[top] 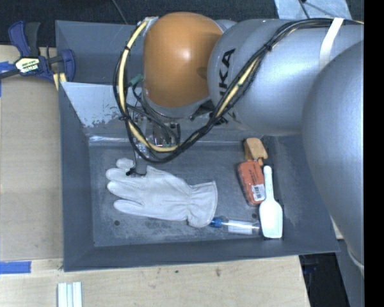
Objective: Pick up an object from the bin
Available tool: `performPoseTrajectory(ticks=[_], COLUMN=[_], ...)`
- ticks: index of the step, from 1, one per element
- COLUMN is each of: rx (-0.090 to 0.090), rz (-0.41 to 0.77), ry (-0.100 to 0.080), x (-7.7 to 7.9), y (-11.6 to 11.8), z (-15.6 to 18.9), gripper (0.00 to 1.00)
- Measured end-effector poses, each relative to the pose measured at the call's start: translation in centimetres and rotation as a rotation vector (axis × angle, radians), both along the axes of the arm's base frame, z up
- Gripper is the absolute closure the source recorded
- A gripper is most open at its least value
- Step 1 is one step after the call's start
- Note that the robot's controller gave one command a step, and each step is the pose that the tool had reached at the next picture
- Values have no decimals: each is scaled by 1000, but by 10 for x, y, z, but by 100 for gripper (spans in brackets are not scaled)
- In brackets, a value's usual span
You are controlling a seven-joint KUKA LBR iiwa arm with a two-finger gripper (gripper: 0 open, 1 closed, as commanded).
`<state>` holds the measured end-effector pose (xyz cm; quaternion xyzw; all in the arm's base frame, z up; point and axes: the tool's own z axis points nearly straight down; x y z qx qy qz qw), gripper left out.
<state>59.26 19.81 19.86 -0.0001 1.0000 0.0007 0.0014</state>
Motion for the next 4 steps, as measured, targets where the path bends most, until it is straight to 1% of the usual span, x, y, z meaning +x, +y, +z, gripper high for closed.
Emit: performPoseTrajectory(ticks=[1,2,3,4], rx=[2,-2,-1,-1], rz=[1,58,8,61], ry=[-6,1,2,0], x=[6,8,11,-1], y=[-21,-40,-39,-60], z=[-35,-72,-92,-114], gripper=[0,0,0,0])
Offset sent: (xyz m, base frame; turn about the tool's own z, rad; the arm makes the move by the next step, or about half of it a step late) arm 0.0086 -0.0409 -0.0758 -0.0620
